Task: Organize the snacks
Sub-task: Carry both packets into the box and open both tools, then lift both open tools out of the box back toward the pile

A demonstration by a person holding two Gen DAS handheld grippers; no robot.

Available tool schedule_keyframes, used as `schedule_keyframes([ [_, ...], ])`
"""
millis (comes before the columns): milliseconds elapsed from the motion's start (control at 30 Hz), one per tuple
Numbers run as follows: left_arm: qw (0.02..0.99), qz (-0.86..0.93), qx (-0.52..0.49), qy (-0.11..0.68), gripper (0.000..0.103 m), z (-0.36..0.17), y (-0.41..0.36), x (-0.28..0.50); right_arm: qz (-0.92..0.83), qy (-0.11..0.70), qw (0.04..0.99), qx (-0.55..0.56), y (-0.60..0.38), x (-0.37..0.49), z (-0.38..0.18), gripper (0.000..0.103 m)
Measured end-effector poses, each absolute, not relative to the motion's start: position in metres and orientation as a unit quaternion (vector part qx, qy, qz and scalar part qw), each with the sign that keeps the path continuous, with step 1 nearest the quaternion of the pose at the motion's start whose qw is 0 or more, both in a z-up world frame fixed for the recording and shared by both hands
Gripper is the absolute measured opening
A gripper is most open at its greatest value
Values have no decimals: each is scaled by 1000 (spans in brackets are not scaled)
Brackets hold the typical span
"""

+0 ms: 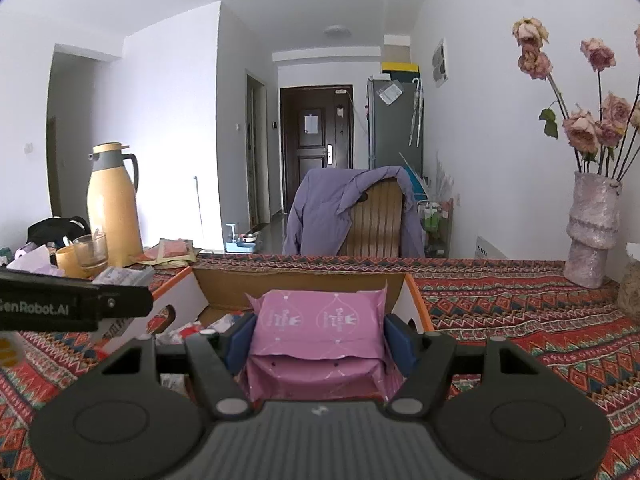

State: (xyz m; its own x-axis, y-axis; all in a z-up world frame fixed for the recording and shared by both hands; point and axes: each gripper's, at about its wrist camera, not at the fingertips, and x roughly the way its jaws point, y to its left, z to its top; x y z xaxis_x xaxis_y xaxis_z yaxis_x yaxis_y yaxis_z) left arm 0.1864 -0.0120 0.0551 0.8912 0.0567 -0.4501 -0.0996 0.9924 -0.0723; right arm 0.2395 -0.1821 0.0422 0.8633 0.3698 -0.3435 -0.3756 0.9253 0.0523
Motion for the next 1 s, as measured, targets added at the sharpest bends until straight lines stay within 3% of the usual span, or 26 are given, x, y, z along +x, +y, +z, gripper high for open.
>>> schedule_keyframes([
  [667,954,85,-56,281,63,32,6,272,168,258,951,-21,-150,328,13,68],
  [767,953,78,-64,285,71,26,10,270,171,265,949,-16,-154,326,6,74],
  [900,957,77,-85,266,103,25,19,259,174,255,951,-6,-164,317,8,92],
  [1000,961,68,-89,252,103,28,25,250,177,251,952,5,-172,310,12,102],
])
